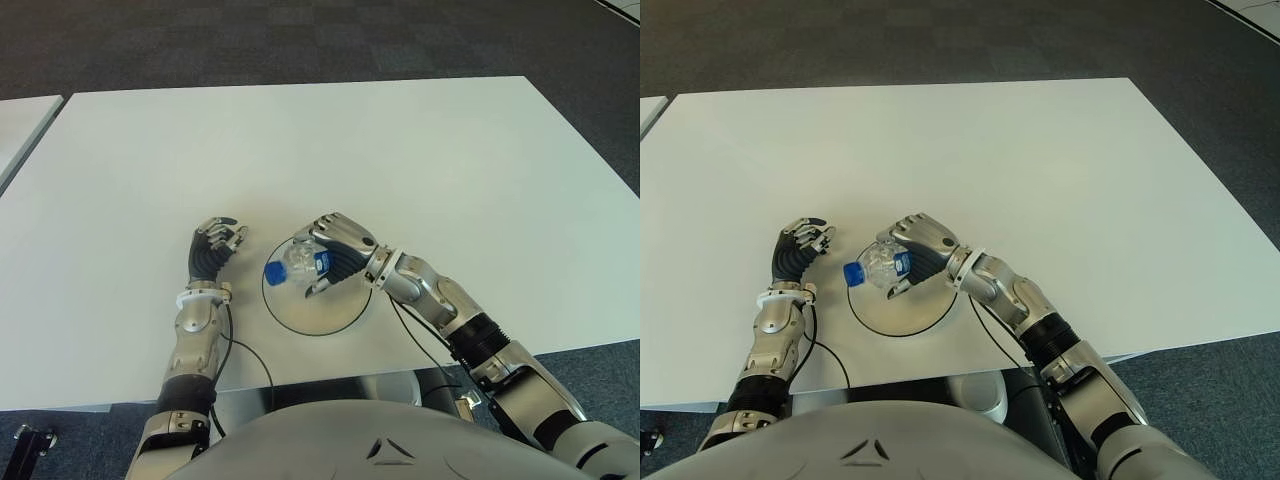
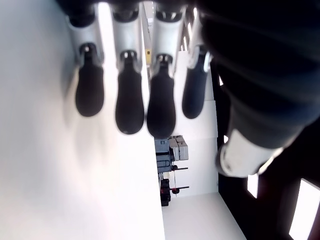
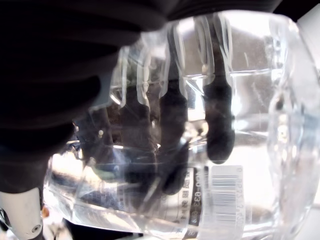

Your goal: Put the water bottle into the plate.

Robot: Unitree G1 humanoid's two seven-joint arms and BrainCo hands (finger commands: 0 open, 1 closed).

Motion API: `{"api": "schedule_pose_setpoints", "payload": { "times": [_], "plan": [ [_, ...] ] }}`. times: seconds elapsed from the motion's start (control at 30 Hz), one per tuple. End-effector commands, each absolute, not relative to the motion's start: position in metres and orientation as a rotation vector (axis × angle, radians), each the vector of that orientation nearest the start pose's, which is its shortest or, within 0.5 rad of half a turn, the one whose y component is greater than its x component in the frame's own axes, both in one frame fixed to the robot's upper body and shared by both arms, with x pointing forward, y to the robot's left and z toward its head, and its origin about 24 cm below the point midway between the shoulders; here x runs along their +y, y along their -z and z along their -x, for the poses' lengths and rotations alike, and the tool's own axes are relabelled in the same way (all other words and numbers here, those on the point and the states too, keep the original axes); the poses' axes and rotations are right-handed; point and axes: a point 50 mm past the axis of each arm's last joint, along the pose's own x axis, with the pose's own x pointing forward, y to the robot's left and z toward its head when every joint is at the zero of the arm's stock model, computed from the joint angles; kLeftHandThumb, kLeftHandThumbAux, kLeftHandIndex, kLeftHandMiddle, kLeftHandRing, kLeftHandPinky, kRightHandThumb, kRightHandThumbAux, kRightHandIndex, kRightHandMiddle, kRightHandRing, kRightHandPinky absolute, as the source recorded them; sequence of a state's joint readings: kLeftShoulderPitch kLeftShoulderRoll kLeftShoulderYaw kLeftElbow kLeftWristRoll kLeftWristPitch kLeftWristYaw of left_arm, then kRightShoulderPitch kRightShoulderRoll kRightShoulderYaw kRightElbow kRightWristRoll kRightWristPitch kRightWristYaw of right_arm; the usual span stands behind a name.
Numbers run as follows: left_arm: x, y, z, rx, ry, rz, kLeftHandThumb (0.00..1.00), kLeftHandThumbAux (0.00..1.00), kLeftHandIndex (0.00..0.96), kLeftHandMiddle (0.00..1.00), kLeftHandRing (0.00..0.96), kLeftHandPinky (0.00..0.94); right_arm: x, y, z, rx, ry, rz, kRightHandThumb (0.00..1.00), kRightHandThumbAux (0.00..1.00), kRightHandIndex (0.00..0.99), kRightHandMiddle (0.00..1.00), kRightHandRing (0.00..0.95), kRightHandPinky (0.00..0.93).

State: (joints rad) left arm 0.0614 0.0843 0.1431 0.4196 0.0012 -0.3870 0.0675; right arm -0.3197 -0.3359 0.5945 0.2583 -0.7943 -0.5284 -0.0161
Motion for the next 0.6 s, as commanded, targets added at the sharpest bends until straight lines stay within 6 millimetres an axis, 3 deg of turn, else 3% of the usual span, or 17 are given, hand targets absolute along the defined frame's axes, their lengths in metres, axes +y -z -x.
{"api": "schedule_pose_setpoints", "payload": {
  "times": [0.03,0.6],
  "plan": [
    [0.211,0.031,-0.212,0.116,-0.231,-0.084,0.707,0.711,0.435,0.665,0.645,0.625,-0.049,-0.044,-0.255,-0.663,-0.927,1.209,0.71,0.72,0.439,0.902,0.898,0.892],
    [0.212,0.031,-0.212,0.108,-0.232,-0.094,0.707,0.711,0.435,0.674,0.651,0.632,-0.048,-0.031,-0.25,-0.598,-0.995,1.26,0.705,0.724,0.438,0.858,0.841,0.815]
  ]
}}
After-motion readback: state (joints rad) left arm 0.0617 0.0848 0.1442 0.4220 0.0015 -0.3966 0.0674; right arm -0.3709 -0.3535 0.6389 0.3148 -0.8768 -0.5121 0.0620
